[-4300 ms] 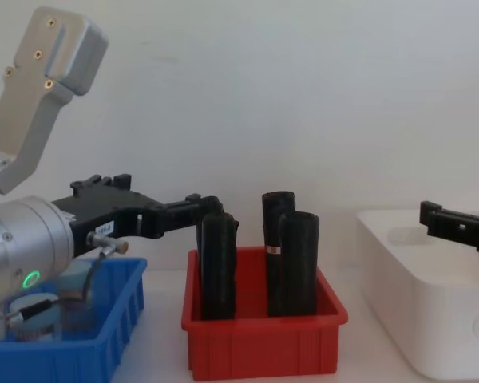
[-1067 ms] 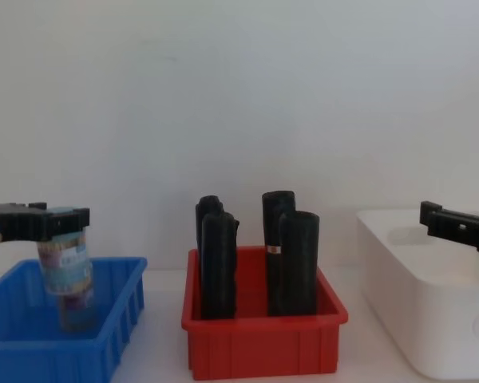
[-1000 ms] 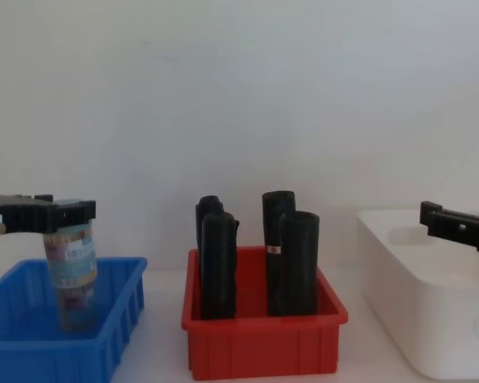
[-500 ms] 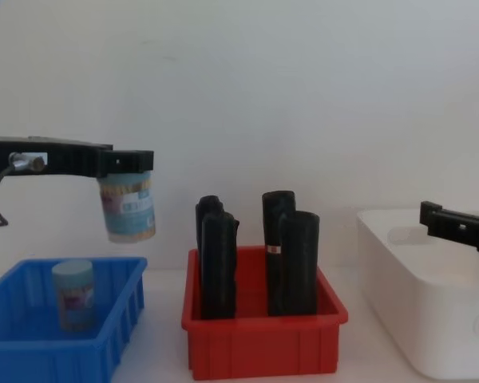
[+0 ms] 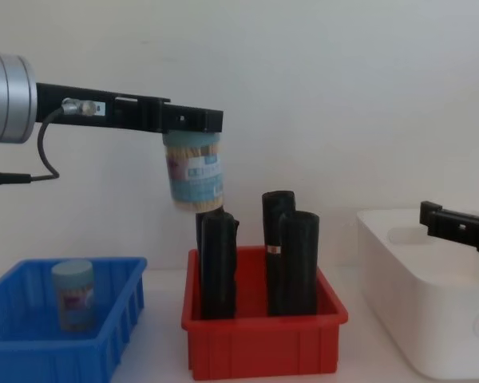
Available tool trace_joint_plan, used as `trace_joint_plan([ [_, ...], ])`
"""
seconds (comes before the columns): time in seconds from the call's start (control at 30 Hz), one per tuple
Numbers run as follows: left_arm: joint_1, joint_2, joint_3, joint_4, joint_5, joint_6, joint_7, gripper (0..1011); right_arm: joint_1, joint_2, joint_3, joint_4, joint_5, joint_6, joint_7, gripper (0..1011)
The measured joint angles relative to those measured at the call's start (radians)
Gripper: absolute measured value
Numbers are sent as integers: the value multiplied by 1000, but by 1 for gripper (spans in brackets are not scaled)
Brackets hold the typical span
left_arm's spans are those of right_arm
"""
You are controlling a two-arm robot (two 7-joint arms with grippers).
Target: Pick the cotton swabs from the blue box and place them into the white box.
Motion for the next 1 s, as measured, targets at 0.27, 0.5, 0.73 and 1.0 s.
trace_joint_plan([
  [0.27,-17,-10,10,-18,3,28,-31,669,0,0,0,0,0,0,2,1001],
  [0.5,-26,-15,14,-27,5,42,-46,669,6,0,-3,-2,-10,6,40,1001],
  [0.73,-31,-18,17,-33,6,51,-56,669,23,-3,-13,-7,-31,23,107,1001],
  [1.0,-35,-20,18,-36,7,56,-62,669,60,-20,-33,-12,-68,52,207,1002],
])
